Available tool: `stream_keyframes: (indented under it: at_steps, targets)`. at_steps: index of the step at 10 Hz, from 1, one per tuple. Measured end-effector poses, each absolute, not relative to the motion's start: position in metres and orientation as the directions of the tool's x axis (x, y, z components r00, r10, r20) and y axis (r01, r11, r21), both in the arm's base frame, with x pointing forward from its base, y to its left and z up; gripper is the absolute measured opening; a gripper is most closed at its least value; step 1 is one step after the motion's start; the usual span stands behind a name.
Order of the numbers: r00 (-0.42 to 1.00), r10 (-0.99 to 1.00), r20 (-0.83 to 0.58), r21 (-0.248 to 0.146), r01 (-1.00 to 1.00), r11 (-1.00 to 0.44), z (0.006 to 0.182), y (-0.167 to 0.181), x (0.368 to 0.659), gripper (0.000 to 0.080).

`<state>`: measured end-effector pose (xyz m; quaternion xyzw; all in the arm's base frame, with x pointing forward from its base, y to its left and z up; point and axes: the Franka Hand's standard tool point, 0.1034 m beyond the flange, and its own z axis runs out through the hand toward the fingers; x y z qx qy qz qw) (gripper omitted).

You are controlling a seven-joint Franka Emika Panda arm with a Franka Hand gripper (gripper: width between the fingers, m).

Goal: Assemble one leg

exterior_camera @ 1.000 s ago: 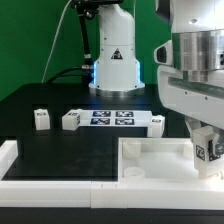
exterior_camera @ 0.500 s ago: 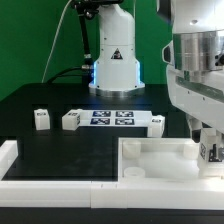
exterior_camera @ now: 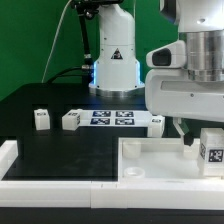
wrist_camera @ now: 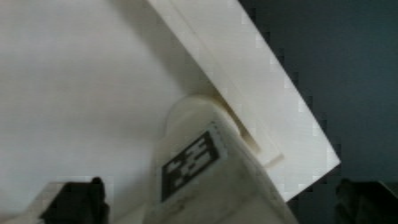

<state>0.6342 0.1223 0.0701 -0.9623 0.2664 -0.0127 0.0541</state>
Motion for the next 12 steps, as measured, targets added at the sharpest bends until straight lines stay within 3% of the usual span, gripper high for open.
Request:
stream_keyframes:
  at_steps: [4,7,8,9,10,12]
  targets:
    - [0.995,-0.083,0.047,-0.084,-0.079,-0.993,0.0709,0.1181,0.6355,0.0649]
    - [0.995,0.079,0.06,-0.065,0.083,-0.994,0.0708,0.1155,0.6359,0.064]
    - [0.995,0.077,0.06,-0.065,0.081,-0.995,0.0708,0.1155,0.6359,0.0449]
    - [0.995,0.077,0.06,-0.065,0.081,-0.995,0.0708,0.1154,0.6359,0.0449]
    - [0.996,0.061,0.059,-0.066,0.065,-0.996,0.0708,0.1155,0.6359,0.0288]
    - [0.997,0.041,0.058,-0.067,0.045,-0.997,0.0708,0.1154,0.6359,0.029]
